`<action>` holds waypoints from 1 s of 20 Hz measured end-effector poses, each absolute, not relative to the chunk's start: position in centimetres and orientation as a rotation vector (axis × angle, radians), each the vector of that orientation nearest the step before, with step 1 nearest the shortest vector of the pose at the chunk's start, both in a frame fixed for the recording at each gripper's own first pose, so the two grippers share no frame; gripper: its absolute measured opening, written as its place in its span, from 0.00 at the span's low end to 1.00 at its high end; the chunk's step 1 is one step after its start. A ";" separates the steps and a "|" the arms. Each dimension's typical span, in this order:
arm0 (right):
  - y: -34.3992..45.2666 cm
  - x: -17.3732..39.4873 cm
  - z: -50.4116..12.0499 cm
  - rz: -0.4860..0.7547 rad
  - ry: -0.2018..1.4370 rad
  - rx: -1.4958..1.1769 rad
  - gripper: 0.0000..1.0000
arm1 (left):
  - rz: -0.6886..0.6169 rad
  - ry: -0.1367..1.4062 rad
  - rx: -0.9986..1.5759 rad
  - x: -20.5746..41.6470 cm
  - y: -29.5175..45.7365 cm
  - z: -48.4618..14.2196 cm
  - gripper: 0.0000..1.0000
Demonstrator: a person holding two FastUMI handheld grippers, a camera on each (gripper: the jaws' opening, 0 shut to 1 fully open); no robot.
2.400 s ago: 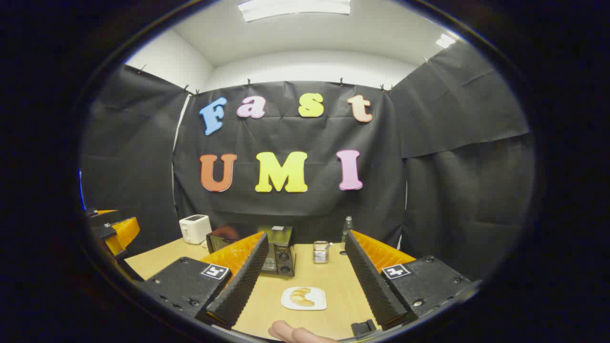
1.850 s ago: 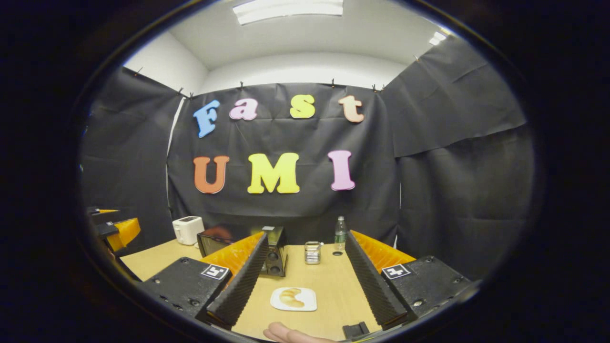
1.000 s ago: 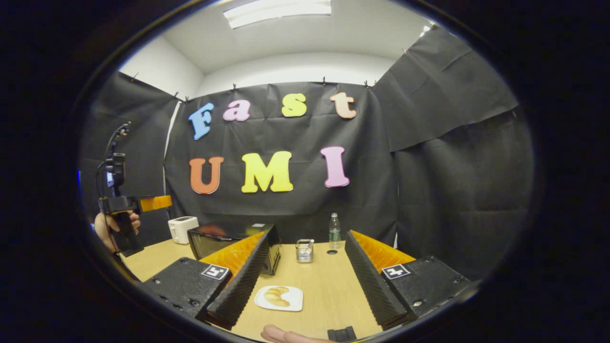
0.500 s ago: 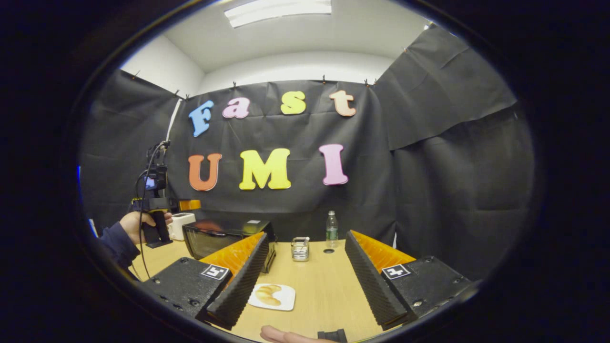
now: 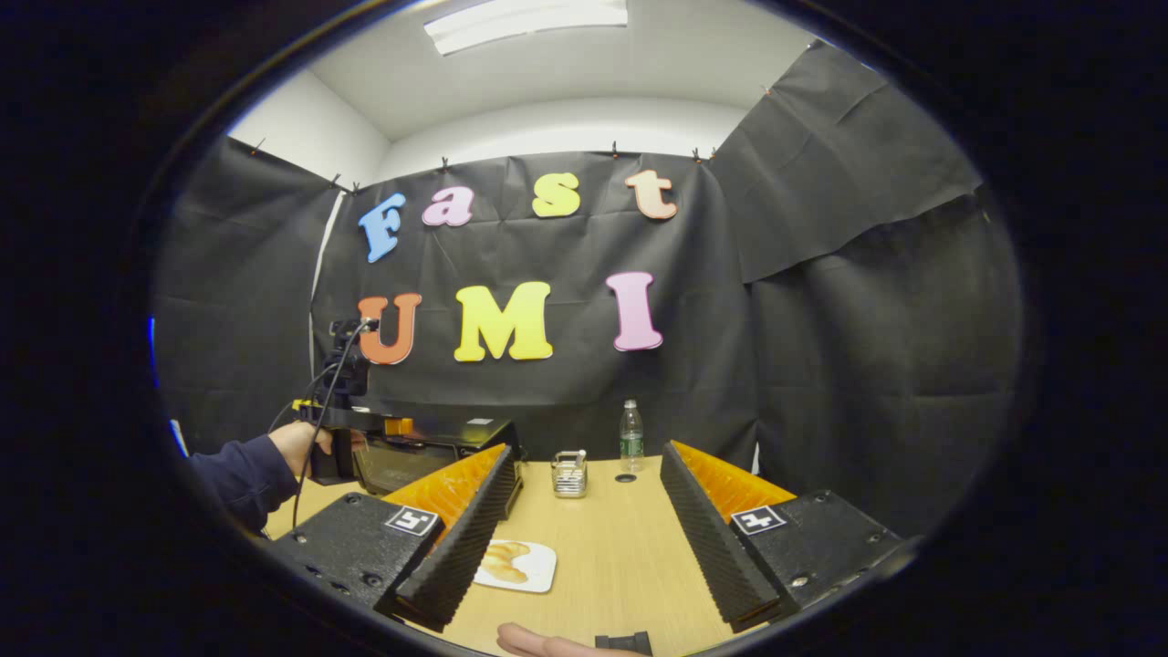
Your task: Open the electric oven with the left hand, put the food in, and close the electric oven.
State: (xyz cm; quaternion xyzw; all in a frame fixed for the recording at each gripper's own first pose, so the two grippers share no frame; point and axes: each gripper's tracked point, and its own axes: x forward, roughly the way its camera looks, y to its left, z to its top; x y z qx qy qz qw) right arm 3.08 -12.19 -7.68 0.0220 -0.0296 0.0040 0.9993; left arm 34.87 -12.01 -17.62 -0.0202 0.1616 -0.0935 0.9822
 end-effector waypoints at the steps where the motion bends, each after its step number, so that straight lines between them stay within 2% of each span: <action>1: -12.2 3.0 -7.8 0.008 -0.063 0.040 1.00 | -0.177 0.315 -0.029 34.9 -11.8 -17.7 0.82; 2: -12.3 2.8 -7.8 0.006 -0.064 0.035 1.00 | -0.176 0.302 -0.007 35.0 -11.9 -17.6 0.96; 3: -12.4 2.7 -7.9 0.005 -0.064 0.034 1.00 | -0.170 0.313 0.010 34.6 -12.0 -17.9 0.85; 4: -12.6 2.6 -7.9 0.002 -0.066 0.035 1.00 | -0.166 0.314 0.002 34.5 -11.9 -17.9 0.96; 7: -12.7 2.5 -8.2 -0.005 -0.055 0.045 1.00 | -0.165 0.343 -0.023 33.2 -11.7 -17.9 0.97; 13: -11.8 2.0 -8.1 0.020 -0.051 0.058 1.00 | -0.185 0.285 -0.027 29.6 -11.3 -18.1 0.97; 14: -11.6 2.0 -8.1 0.022 -0.049 0.060 1.00 | -0.182 0.283 -0.015 28.8 -11.3 -18.3 1.00; 15: -11.4 2.0 -8.2 0.026 -0.046 0.064 1.00 | -0.178 0.276 -0.009 27.9 -11.3 -18.5 0.97; 20: -10.5 2.5 -9.1 0.045 -0.013 0.092 1.00 | -0.169 0.251 -0.004 22.6 -10.7 -20.5 0.96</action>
